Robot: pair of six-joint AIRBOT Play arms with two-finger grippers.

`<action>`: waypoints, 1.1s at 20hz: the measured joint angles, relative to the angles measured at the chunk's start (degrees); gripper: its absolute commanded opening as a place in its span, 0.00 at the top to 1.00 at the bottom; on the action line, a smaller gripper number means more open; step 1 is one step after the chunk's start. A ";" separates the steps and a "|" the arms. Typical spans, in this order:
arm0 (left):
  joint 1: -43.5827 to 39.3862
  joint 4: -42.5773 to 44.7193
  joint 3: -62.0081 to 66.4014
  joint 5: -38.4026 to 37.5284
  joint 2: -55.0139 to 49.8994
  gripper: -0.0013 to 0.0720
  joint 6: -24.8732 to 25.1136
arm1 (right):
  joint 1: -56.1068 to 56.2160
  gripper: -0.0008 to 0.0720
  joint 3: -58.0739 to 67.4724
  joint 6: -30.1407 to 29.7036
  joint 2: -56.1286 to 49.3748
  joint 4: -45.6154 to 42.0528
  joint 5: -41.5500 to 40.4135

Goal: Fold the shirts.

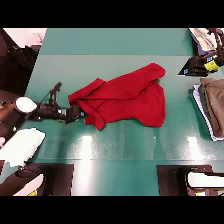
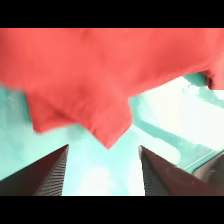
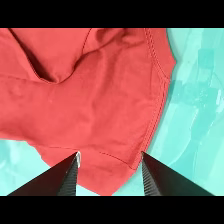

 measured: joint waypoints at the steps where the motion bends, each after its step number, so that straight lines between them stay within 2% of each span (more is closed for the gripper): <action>1: 0.00 -2.27 -2.71 0.96 0.68 0.27 0.70 | 0.00 0.39 0.00 0.00 0.00 0.04 -0.09; 3: -0.98 -5.22 -6.88 2.36 1.49 0.27 1.88 | 0.00 0.39 0.00 0.00 0.00 0.24 -0.20; 6: -6.73 -8.00 -9.92 6.84 2.03 0.27 2.40 | 0.15 0.39 0.00 0.02 0.04 0.33 -0.42; 12: -16.68 -11.43 -11.45 18.67 -0.72 0.27 -1.95 | 0.39 0.39 0.00 0.55 0.04 0.44 -0.50; 18: -18.53 -18.75 -9.42 22.23 -6.12 0.27 2.29 | 0.39 0.39 0.00 0.70 0.04 0.42 -0.57; 19: -18.62 -19.39 -8.81 22.32 -7.04 0.35 2.73 | 0.39 0.39 0.00 0.70 0.04 0.42 -0.57; 21: -18.78 -20.09 -7.34 22.27 -8.61 0.93 3.39 | 0.39 0.39 0.00 0.70 0.04 0.42 -0.57; 22: -18.80 -20.44 -6.51 22.12 -9.01 0.94 3.74 | 0.39 0.39 0.00 0.70 0.09 0.42 -0.52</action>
